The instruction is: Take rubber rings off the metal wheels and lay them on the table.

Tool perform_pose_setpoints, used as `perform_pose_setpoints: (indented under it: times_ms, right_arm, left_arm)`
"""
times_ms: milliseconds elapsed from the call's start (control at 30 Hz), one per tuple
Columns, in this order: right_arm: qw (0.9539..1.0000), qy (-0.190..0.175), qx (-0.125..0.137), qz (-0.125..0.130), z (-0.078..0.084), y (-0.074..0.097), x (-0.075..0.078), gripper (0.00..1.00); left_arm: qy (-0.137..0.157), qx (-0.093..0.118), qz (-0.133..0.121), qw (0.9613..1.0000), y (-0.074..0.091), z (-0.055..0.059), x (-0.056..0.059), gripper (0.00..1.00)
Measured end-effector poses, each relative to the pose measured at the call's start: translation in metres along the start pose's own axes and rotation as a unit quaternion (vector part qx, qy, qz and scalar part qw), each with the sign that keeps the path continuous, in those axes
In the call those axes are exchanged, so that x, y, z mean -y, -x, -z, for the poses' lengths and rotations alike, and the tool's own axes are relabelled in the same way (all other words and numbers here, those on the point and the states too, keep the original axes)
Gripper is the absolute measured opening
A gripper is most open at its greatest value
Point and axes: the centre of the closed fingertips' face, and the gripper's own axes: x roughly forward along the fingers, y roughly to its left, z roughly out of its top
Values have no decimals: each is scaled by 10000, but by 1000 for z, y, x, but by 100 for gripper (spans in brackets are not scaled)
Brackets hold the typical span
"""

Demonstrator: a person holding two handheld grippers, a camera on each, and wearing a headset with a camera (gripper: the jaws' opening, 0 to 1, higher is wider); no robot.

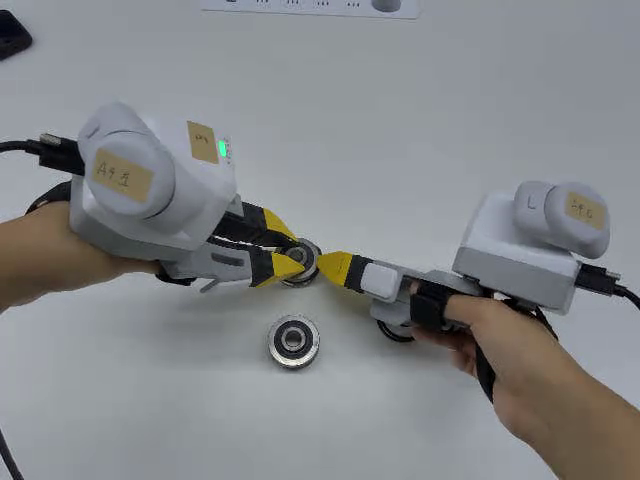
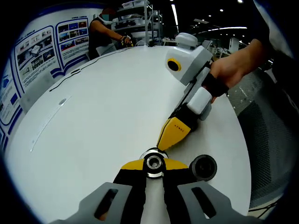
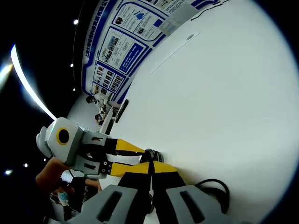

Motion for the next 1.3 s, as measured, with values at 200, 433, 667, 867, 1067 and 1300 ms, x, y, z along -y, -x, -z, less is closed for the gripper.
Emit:
perform_pose_setpoints:
  times_ms: [200,433,667,867,1067,1300]
  right_arm:
    - [10000,-16,3,71,-1,-1,-3,1]
    - [9998,180,-71,23,-3,-3,-5,1]
    - [9993,329,-155,77,-2,-4,-4,1]
    - [9983,558,-175,82,-2,-6,-6,1]
    - [9973,695,-196,153,-5,-10,-8,1]
    - [9987,478,-125,141,-9,-3,-4,1]
  left_arm:
    - [-24,-4,0,10000,0,0,0,12]
    - [-33,16,-3,10000,0,0,1,12]
    - [-47,18,-2,10000,0,0,1,12]
    - [-38,24,-12,10000,0,0,1,12]
    - [-34,26,-17,10000,0,-1,1,12]
    - [-37,29,-16,10000,0,-1,1,12]
